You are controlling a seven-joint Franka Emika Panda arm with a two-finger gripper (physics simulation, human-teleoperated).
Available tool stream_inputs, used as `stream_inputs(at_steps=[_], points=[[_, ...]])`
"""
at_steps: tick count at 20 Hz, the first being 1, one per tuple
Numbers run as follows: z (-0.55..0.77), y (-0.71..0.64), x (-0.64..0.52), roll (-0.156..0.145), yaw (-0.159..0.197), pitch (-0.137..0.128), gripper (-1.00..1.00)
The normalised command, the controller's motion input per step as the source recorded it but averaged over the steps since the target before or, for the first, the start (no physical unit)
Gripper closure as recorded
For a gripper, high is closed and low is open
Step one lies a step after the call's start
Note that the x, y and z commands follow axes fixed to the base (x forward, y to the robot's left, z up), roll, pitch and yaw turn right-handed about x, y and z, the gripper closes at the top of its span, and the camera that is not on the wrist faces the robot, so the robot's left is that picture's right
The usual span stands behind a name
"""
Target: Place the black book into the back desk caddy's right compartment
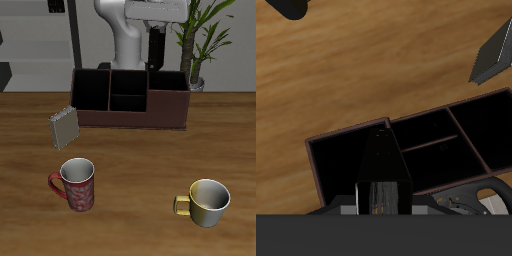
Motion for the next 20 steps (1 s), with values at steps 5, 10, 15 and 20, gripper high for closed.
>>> stream_inputs(at_steps=[5, 10, 15, 20], points=[[-0.16, 0.03, 0.04, 0.011, -0.037, 0.033, 1.0], [-0.11, 0.06, 0.02, 0.019, -0.009, 0.012, 1.0], [-0.13, 0.01, 0.03, 0.009, -0.029, 0.02, 1.0], [-0.2, 0.01, 0.1, 0.007, -0.02, 0.039, 1.0]])
